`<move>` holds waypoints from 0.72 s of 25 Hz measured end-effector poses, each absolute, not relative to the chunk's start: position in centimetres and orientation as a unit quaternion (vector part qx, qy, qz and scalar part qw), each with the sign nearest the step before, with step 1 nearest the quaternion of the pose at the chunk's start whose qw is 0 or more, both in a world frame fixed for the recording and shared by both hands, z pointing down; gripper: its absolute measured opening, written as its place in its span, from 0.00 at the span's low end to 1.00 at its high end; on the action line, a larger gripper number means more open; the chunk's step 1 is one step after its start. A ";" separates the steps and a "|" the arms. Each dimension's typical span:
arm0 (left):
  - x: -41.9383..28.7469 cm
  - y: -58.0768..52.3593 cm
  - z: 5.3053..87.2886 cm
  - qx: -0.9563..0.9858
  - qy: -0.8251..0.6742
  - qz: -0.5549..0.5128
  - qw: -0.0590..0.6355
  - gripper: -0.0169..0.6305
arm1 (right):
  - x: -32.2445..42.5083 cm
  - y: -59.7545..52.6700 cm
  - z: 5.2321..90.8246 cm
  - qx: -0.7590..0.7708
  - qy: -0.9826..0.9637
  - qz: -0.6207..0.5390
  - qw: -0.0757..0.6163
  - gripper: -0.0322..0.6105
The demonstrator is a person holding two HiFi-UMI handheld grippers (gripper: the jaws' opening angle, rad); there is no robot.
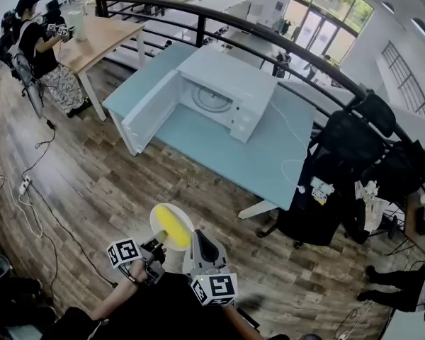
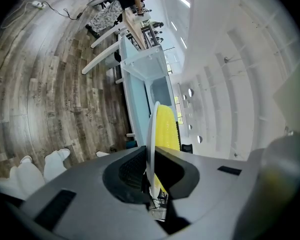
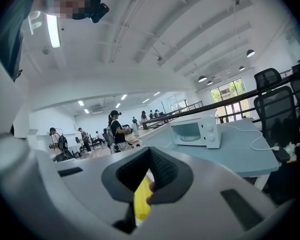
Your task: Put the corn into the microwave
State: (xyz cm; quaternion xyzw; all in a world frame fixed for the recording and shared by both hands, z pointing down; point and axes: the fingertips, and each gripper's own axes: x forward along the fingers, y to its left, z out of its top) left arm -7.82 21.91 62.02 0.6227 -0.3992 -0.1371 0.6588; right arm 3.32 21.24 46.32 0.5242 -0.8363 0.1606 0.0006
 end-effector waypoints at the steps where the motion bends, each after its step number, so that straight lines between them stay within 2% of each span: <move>1: -7.5 21.3 62.0 0.622 -0.400 -0.138 0.659 0.07 | 3.7 20.7 46.3 0.524 -0.836 0.161 0.000 0.06; 18: -3.5 13.6 61.6 0.612 -0.423 -0.154 0.650 0.07 | 8.9 12.3 46.8 0.505 -0.848 0.160 -0.020 0.06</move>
